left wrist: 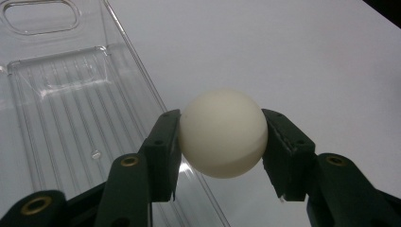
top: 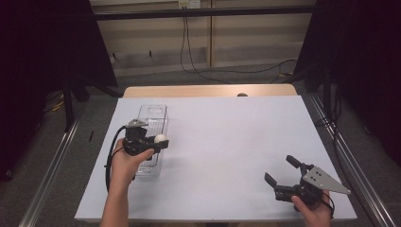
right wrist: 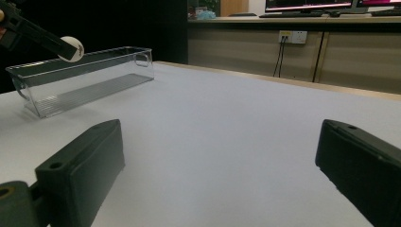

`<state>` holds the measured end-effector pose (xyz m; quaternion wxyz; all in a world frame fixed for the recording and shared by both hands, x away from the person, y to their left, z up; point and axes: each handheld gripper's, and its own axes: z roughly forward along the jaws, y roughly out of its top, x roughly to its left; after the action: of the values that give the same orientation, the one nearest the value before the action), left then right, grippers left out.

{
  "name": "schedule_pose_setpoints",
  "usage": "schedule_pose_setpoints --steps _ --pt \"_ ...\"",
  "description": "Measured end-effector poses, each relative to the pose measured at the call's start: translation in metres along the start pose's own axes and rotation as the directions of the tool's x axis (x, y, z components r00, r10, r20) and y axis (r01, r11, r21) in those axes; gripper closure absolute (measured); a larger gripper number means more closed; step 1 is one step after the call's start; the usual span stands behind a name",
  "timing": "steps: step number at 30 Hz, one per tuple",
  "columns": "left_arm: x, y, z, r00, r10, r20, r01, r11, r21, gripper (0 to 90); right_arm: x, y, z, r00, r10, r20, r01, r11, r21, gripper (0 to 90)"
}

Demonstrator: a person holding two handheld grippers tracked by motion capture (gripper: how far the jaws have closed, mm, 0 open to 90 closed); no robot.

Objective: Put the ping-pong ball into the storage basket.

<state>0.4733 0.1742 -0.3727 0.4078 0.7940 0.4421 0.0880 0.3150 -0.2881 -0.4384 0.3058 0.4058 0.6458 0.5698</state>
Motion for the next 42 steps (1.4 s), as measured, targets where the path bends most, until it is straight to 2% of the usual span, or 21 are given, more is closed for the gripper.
schedule_pose_setpoints --steps 5,9,18,20,21,26,33,34,35,37,39,42 --pt "-0.0004 -0.0004 -0.0002 0.9998 -0.019 0.001 0.019 0.9998 -0.011 51.0 0.0001 0.0000 0.0001 1.0000 0.000 -0.001 0.000 1.000 0.000 1.4" --pt "0.0020 0.0000 -0.0023 0.9999 0.009 -0.008 -0.009 1.0000 0.002 51.0 0.0001 0.0000 0.0000 1.0000 0.000 0.000 0.000 1.000 0.000 1.4" --pt "0.0030 -0.0005 -0.0034 1.0000 -0.009 -0.003 0.009 0.9999 -0.013 51.0 0.0000 -0.0002 0.0002 1.0000 -0.005 -0.007 0.005 1.000 0.000 1.4" --pt "0.0044 -0.0005 -0.0045 1.0000 0.001 -0.003 -0.001 1.0000 -0.004 51.0 0.0001 -0.0001 0.0000 1.0000 -0.004 -0.006 0.004 1.000 0.001 1.5" --pt "0.0032 -0.0007 -0.0039 0.9998 -0.019 -0.006 0.019 0.9996 -0.020 51.0 0.0001 -0.0001 -0.0001 1.0000 -0.003 -0.006 0.003 1.000 0.002 1.4" --pt "0.0049 -0.0007 -0.0056 1.0000 -0.002 -0.007 0.002 1.0000 -0.008 51.0 0.0000 -0.0001 0.0001 0.9999 -0.006 -0.009 0.006 1.000 -0.001 1.4" --pt "0.0050 -0.0012 -0.0058 0.9996 -0.021 -0.020 0.021 0.9995 -0.023 51.0 0.0001 0.0001 -0.0001 1.0000 0.000 -0.004 0.000 1.000 0.000 1.4" --pt "0.0066 -0.0010 -0.0070 0.9998 0.004 -0.019 -0.004 1.0000 -0.004 51.0 0.0000 0.0001 0.0000 1.0000 0.000 -0.003 0.000 1.000 0.000 1.4" --pt "0.0052 -0.0013 -0.0058 0.9997 -0.021 -0.016 0.021 0.9995 -0.024 51.0 0.0001 0.0000 0.0000 1.0000 0.000 -0.004 0.000 1.000 0.000 1.4" --pt "0.0056 -0.0014 -0.0059 0.9997 -0.020 -0.013 0.020 0.9995 -0.026 51.0 0.0001 0.0000 -0.0001 1.0000 -0.003 -0.008 0.003 1.000 0.003 1.4" --pt "0.0079 -0.0011 -0.0076 0.9998 0.007 -0.019 -0.007 1.0000 -0.007 51.0 0.0000 0.0000 -0.0001 1.0000 -0.004 -0.008 0.004 1.000 0.002 1.4" --pt "0.0079 -0.0012 -0.0081 0.9997 0.004 -0.023 -0.004 1.0000 -0.005 51.0 0.0000 0.0000 0.0000 1.0000 0.000 -0.003 0.000 1.000 0.000 1.4"
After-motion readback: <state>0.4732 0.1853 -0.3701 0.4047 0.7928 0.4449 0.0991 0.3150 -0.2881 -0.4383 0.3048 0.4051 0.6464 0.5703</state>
